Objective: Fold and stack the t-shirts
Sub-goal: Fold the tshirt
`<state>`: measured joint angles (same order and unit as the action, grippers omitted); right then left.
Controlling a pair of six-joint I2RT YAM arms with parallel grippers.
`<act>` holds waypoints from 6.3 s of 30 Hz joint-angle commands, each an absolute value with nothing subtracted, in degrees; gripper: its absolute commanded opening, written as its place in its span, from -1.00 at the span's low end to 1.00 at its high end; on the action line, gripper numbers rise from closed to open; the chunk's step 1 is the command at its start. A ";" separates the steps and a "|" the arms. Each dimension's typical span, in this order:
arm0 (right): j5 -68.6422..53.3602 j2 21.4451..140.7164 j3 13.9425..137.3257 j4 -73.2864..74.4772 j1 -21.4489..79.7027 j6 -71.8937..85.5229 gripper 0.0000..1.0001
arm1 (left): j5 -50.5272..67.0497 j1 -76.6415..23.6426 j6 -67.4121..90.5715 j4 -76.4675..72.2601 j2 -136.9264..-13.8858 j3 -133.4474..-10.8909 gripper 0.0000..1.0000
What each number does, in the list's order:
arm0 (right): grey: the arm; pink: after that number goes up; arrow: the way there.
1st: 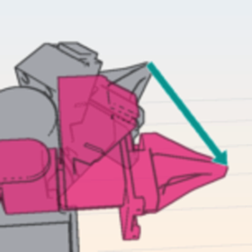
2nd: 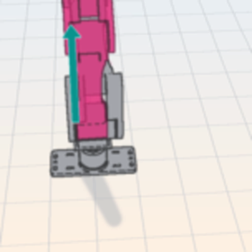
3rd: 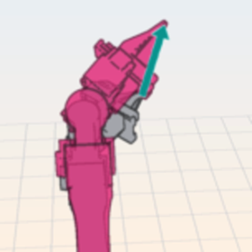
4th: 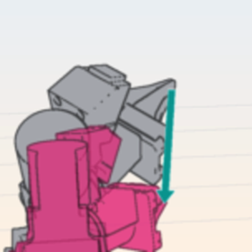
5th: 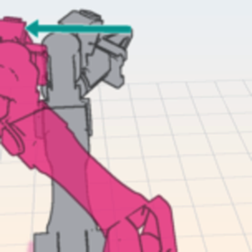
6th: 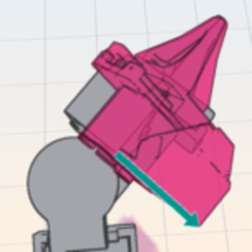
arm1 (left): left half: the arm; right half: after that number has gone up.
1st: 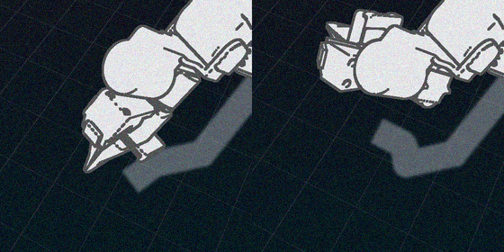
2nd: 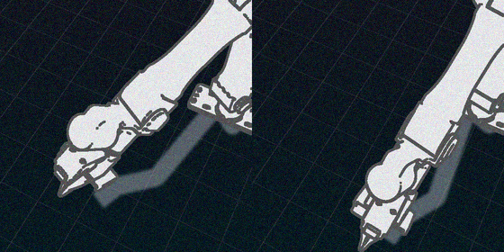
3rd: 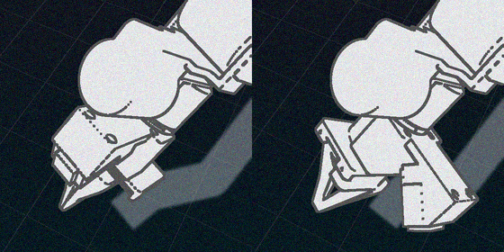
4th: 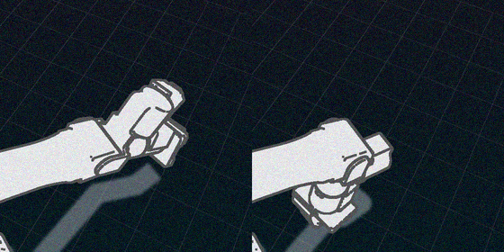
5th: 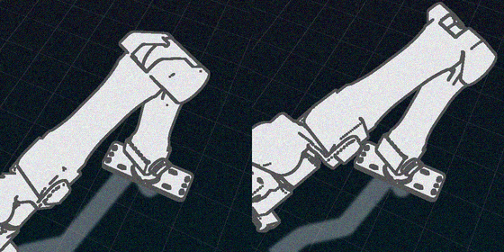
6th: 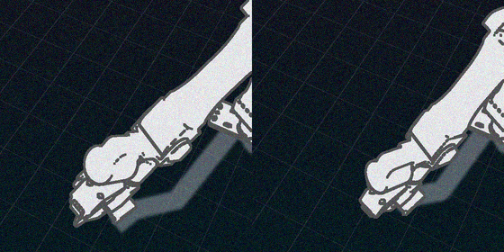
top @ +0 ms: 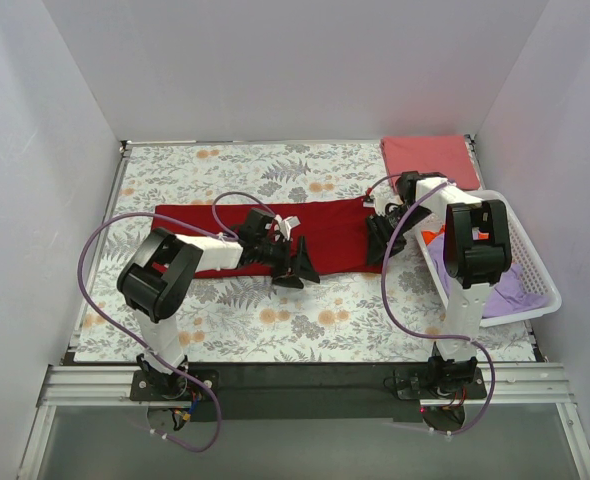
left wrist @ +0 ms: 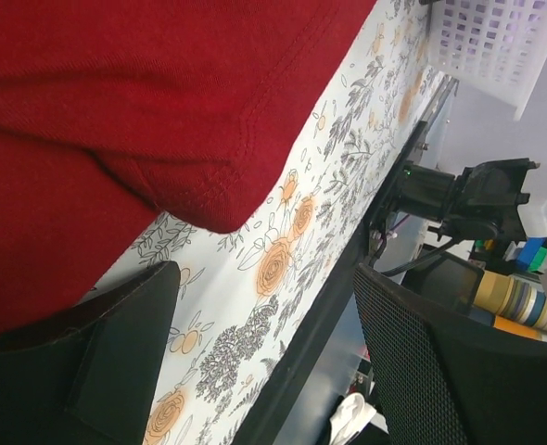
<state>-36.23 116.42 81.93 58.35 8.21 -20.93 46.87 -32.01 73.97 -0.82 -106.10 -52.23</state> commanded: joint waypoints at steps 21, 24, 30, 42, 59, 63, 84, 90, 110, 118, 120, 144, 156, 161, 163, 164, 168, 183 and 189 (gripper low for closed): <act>-39.02 117.16 85.87 58.80 8.00 -20.30 -0.71 | 46.32 -31.03 82.18 -0.35 -109.33 -58.09 -0.27; -39.11 116.98 85.52 58.71 8.00 -20.65 -0.77 | 45.45 -30.76 82.44 1.75 -109.69 -58.80 -0.28; -39.37 117.16 85.43 58.62 7.91 -20.65 -0.97 | 44.04 -30.32 83.50 5.09 -110.04 -60.29 0.02; -39.20 116.98 85.52 58.62 8.00 -21.01 -0.97 | 42.97 -30.41 83.58 7.12 -111.97 -62.40 -0.28; -45.44 117.68 94.65 58.53 8.00 -21.45 -0.97 | 50.27 -27.78 84.46 6.94 -109.60 -67.41 -1.00; -45.62 120.58 99.22 58.10 7.91 -21.01 -0.97 | 49.84 -24.97 83.50 6.86 -111.09 -70.57 -1.00; -44.03 131.57 115.05 47.37 9.14 -10.28 -0.97 | 49.48 -17.14 80.51 3.08 -125.24 -85.78 -1.00; -43.77 132.19 115.49 46.23 9.05 -9.67 -0.97 | 50.97 -16.35 79.90 3.07 -128.58 -90.61 -1.00; -47.20 122.18 102.23 45.61 9.23 -9.49 -0.97 | 54.23 -14.33 78.66 6.85 -124.72 -86.13 -0.92; -45.36 118.13 93.52 45.70 9.32 -11.07 -0.97 | 57.39 -13.45 76.20 9.75 -123.93 -85.43 -0.87; -44.56 117.86 92.64 45.79 9.23 -11.51 -0.97 | 57.48 -13.53 76.29 9.67 -123.40 -84.73 -0.86; -38.94 120.15 92.64 48.78 7.47 -15.47 -0.97 | 55.20 -19.69 78.92 8.96 -116.63 -70.32 -0.86; -38.14 117.43 94.92 52.21 7.47 -18.54 -0.20 | 58.62 -19.34 71.83 9.05 -109.45 -68.82 -0.32; -41.39 116.19 99.57 51.86 8.70 -16.88 -0.44 | 57.22 -18.90 68.82 7.38 -105.47 -69.25 -0.32; -41.66 117.59 100.89 51.68 10.28 -16.09 -0.54 | 56.95 -18.90 69.95 6.33 -106.87 -71.01 -0.33; -42.01 118.38 101.59 51.68 10.81 -15.21 -0.56 | 56.78 -18.98 70.57 6.15 -107.75 -73.28 -0.35; -42.45 122.69 105.02 51.24 12.65 -13.89 -0.59 | 56.78 -20.04 72.25 6.07 -114.41 -78.12 -0.41; -29.98 135.95 108.62 47.81 12.66 -14.41 -0.70 | 54.31 -17.58 76.81 6.32 -127.00 -76.46 -0.49; -23.74 141.13 122.85 47.20 13.62 -15.90 -0.70 | 56.97 -16.70 66.64 8.68 -115.77 -76.20 -0.28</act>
